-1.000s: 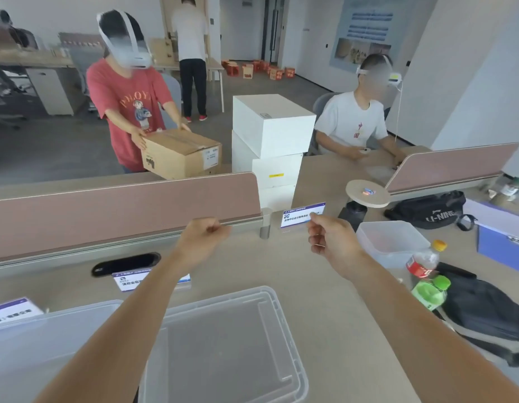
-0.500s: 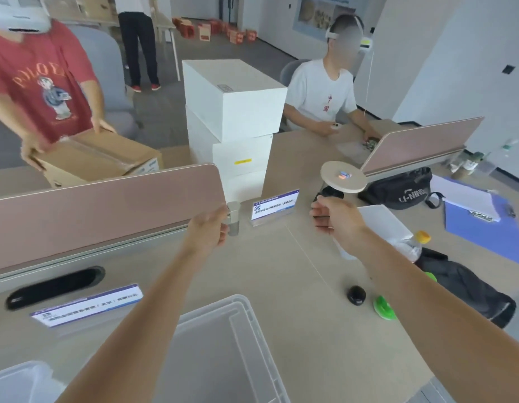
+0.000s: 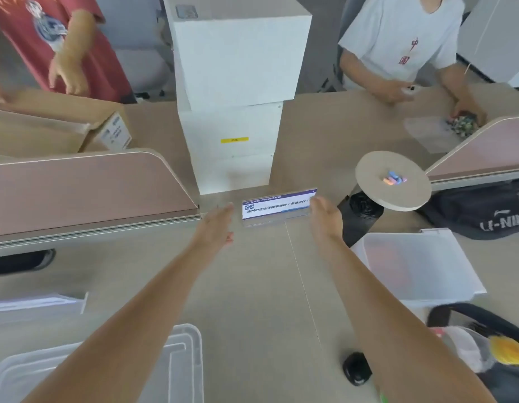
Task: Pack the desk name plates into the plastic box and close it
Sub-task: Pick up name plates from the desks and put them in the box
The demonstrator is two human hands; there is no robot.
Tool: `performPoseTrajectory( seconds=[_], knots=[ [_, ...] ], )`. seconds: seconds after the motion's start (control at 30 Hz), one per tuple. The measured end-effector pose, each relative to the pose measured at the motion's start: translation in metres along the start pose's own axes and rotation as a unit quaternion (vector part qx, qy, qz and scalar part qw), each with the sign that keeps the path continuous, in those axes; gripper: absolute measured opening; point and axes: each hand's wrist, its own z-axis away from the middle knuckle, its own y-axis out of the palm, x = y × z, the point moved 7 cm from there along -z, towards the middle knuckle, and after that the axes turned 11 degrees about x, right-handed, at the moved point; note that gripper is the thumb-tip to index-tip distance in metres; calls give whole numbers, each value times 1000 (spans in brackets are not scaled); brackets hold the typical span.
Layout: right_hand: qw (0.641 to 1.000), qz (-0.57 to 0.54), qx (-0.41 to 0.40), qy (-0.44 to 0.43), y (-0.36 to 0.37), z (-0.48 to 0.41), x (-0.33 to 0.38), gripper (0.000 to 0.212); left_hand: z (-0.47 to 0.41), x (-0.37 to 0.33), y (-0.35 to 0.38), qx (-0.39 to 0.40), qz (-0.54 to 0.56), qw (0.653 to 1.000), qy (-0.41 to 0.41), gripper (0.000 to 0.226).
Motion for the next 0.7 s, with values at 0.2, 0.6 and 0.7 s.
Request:
performPoseTrajectory(
  seconds=[0.2, 0.6, 0.7],
  knots=[
    [1000, 7, -3, 27, 8, -63, -15, 46, -59, 3, 18, -64, -111, 992, -16, 56],
    [997, -36, 67, 23, 28, -101, -35, 58, -100, 30, 46, -97, -135, 983, -77, 75],
    [997, -34, 64, 17, 29, -91, -33, 61, -90, 31, 48, -108, -80, 988, -74, 80]
  ],
)
